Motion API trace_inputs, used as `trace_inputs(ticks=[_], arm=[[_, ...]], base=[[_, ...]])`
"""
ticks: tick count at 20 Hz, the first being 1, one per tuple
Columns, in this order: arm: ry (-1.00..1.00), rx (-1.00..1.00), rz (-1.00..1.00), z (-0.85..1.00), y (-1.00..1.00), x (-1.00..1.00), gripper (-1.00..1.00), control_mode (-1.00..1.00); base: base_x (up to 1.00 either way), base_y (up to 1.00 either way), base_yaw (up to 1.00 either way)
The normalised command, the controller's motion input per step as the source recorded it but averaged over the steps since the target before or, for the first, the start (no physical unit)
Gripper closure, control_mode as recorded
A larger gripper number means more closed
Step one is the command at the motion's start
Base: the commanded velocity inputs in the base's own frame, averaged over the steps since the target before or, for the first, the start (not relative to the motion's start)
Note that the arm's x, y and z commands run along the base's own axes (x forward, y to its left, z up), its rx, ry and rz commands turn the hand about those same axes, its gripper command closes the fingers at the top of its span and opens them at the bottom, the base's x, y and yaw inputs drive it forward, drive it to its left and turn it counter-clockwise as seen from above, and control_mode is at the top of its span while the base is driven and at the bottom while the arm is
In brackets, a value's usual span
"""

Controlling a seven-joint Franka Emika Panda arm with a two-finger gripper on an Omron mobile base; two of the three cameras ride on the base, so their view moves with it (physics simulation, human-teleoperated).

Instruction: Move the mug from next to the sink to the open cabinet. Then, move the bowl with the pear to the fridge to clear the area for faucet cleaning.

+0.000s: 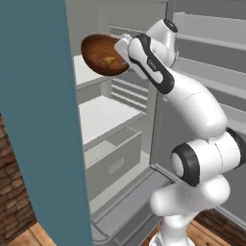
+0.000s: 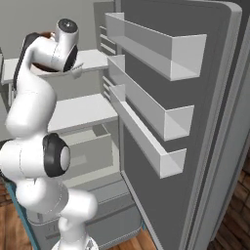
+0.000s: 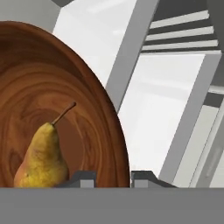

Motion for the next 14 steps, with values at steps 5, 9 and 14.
trace_inputs(ticks=[5, 9, 14], arm=[[0.11, -0.08, 0.0, -0.14, 0.45, 0.53, 1.0, -1.0], [0.04, -0.04, -0.01, 0.0, 0.37, 0.56, 1.0, -1.0], [0.0, -0.03, -0.01, 0.0, 0.29, 0.39, 1.0, -1.0]], base=[[0.0, 0.0, 0.0], [0.0, 0.0, 0.0], [0.0, 0.0, 0.0]])
